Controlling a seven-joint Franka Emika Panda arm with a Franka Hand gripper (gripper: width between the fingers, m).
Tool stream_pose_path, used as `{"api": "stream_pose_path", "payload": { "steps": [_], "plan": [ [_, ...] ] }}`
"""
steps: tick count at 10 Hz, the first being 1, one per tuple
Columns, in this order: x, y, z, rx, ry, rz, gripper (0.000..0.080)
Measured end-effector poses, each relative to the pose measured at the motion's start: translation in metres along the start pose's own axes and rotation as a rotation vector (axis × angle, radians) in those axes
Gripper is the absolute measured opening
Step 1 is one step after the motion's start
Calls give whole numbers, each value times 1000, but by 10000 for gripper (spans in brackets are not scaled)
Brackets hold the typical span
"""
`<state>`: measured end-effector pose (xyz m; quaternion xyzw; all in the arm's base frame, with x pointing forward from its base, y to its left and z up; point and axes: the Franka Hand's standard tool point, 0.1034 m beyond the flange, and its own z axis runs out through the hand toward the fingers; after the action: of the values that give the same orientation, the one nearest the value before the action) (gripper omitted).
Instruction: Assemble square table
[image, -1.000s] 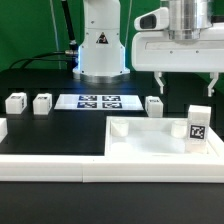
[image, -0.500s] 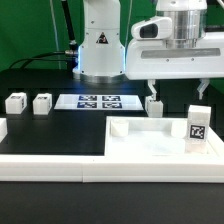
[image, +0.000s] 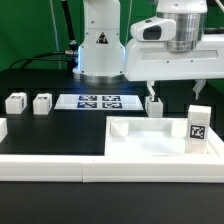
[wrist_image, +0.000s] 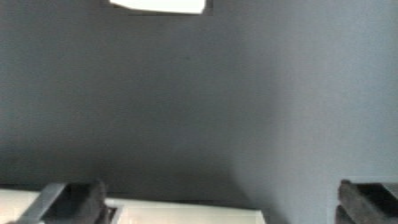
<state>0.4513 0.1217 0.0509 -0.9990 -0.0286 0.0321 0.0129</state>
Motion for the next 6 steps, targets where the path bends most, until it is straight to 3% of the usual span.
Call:
{"api": "stream_pose_path", "payload": {
  "steps": [1,3,6],
  "plan": [
    [-5,1,1,4,-64,10,649],
    [-20,16,8,30,-292,104,649],
    [-44,37,22,55,-527,163,649]
  ]
}}
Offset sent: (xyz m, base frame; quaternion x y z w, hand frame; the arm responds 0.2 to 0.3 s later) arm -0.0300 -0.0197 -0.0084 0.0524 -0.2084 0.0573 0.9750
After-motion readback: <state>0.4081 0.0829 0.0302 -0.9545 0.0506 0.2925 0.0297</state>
